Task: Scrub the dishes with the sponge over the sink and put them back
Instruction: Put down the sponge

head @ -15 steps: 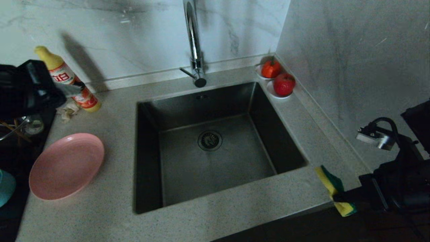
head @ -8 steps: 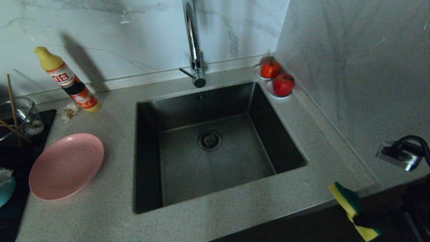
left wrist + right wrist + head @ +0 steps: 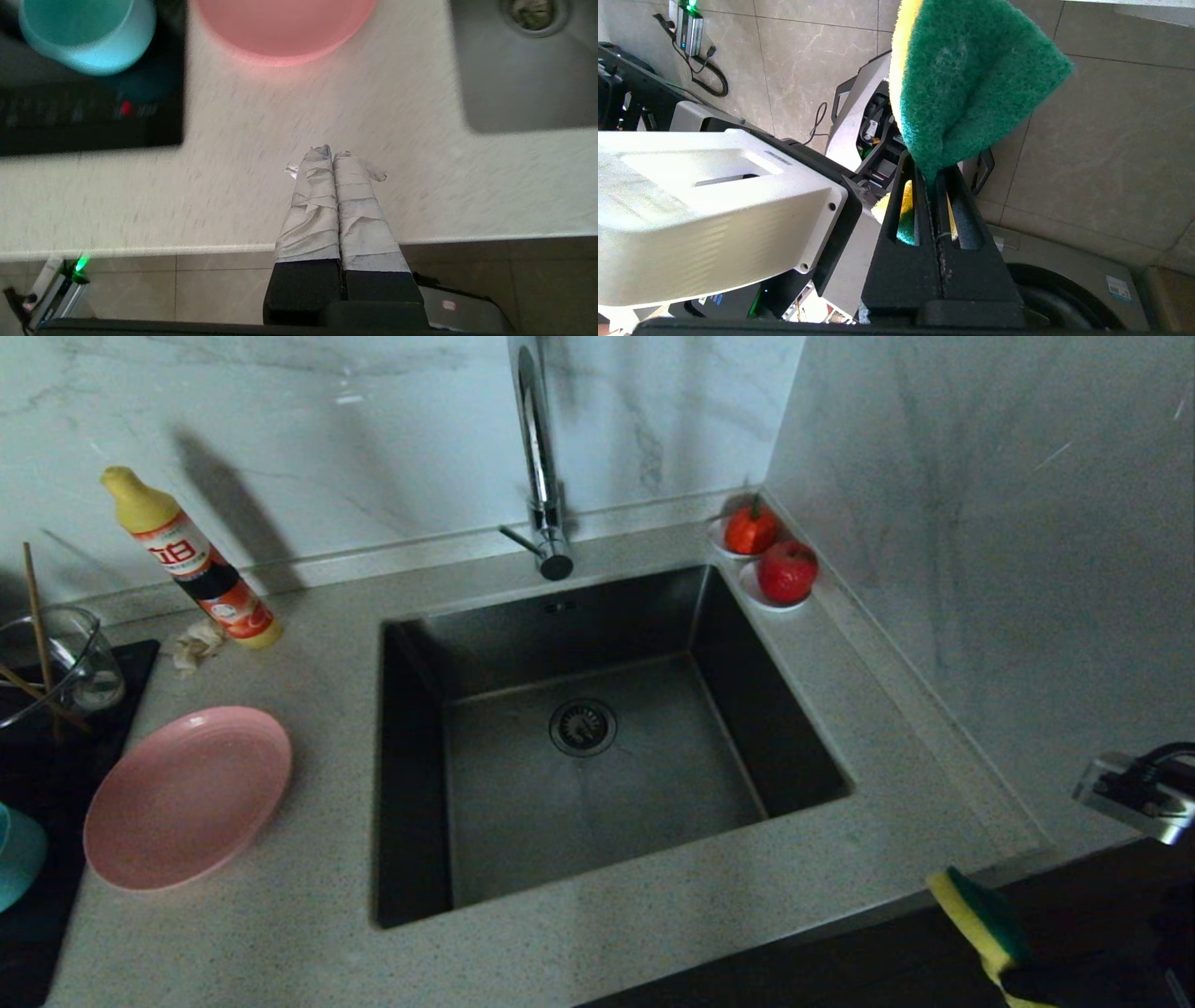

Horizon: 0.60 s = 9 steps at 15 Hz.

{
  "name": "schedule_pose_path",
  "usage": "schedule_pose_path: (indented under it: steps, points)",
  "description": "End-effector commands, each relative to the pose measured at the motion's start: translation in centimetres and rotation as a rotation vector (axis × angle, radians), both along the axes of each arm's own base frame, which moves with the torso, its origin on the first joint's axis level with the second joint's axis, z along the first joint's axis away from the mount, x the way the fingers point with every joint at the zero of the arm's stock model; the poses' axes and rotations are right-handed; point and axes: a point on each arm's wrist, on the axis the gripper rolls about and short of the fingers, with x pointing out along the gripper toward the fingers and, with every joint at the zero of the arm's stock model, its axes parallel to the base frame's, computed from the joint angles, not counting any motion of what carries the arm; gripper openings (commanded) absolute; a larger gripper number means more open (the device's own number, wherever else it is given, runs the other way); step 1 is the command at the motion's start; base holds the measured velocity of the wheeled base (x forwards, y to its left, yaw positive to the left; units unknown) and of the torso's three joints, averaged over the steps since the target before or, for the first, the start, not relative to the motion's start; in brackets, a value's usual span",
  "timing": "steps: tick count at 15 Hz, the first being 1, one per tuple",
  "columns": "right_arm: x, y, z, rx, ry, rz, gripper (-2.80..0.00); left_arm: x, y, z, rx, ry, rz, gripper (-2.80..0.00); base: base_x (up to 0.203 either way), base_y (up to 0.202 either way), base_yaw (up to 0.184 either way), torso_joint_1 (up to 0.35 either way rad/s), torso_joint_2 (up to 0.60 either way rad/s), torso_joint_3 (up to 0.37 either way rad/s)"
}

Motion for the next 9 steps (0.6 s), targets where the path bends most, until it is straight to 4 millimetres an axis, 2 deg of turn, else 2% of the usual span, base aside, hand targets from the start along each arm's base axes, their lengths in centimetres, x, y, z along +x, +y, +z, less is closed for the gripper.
schedule_pose_path:
  steps: [1, 3, 7, 9]
  points:
    - [-0.4, -0.2, 0.1, 0.004, -0.004, 0.0, -2.8, -1.9, 0.0, -3.2, 0.0, -0.077, 0.021, -2.8, 0.0, 0.0, 0.0, 0.0, 0.0, 0.0]
    - [-0.6, -0.3, -0.2, 0.002, -0.001, 0.0, -2.8, -2.8, -0.1, -5.2, 0.015, -0.141, -0.037, -2.8, 0.0, 0.0, 0.0, 0.0, 0.0, 0.0]
    - [-0.6, -0.4, -0.1, 0.002, -0.01, -0.004, -2.8, -2.3, -0.5, -7.6, 0.042, -0.082, -0.193, -2.8, 0.0, 0.0, 0.0, 0.0, 0.0, 0.0]
    - [-0.7, -0.4, 0.0, 0.005, -0.018, -0.005, -2.8, -2.2, -0.6, -7.8, 0.058, -0.088, -0.248, -2.8, 0.0, 0.0, 0.0, 0.0, 0.0, 0.0]
